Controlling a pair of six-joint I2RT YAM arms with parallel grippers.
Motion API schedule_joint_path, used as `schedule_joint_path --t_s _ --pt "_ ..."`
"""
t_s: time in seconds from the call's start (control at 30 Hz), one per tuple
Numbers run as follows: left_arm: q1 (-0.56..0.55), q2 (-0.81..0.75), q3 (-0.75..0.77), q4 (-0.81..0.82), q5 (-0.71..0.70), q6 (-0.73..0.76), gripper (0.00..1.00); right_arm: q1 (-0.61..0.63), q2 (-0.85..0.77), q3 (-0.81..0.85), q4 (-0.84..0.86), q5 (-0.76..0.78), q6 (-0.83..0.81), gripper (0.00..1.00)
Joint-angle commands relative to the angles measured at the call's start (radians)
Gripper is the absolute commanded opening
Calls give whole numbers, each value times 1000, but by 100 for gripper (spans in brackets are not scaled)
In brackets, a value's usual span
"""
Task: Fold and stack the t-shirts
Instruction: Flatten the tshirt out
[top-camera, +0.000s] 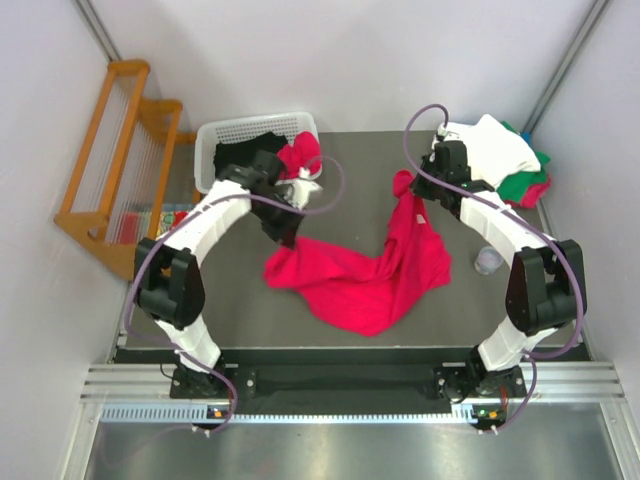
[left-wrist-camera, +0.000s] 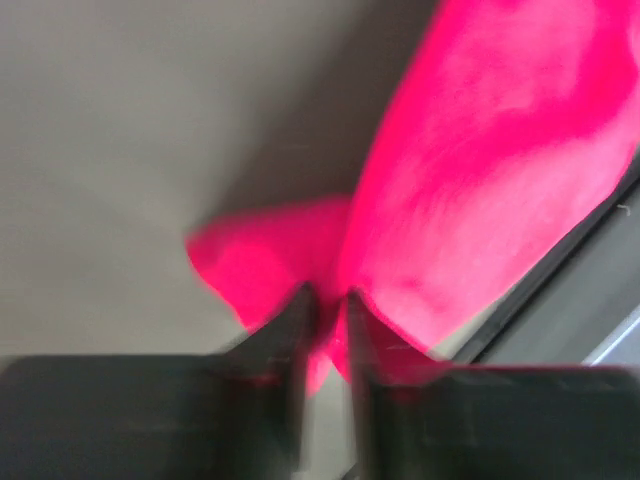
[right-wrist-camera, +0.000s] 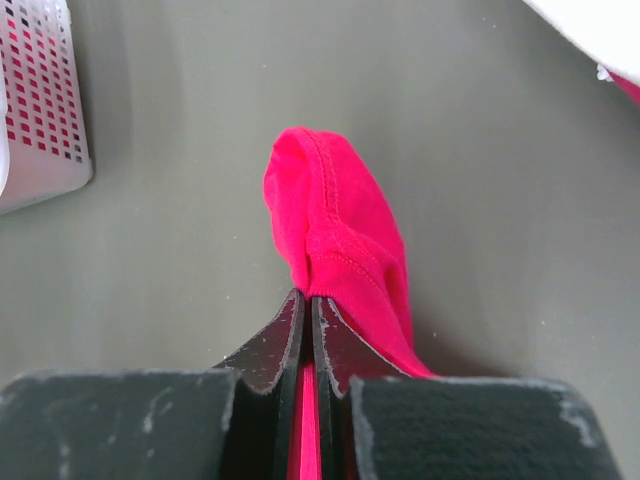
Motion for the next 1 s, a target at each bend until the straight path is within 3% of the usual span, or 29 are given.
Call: schedule_joint_path --t_s 0.0,0.03,0.07,0.13,0.17,0.4,0.53,0.7,0.97 --pt "110 94 44 -105 79 71 38 -19 -10 37 54 -10 -3 0" --pt "122 110 32 -97 84 68 46 -19 -10 35 54 -10 -3 0" --pt "134 125 24 -79 81 64 68 -19 -10 34 59 -10 -3 0" --pt "136 171 21 -74 67 64 85 -19 -8 39 59 -10 0 0" --pt "138 183 26 -77 67 62 98 -19 -11 40 59 -10 -1 0" --pt "90 84 67 -160 105 100 99 -22 -19 45 60 -10 -9 0" --pt "17 -30 -13 -174 41 114 99 -22 -17 42 67 -44 -4 0" --pt "4 -106 -152 -183 35 123 97 -23 -33 17 71 -45 -1 0" --pt "15 -47 -352 82 -209 41 96 -22 -60 -35 85 -45 8 0"
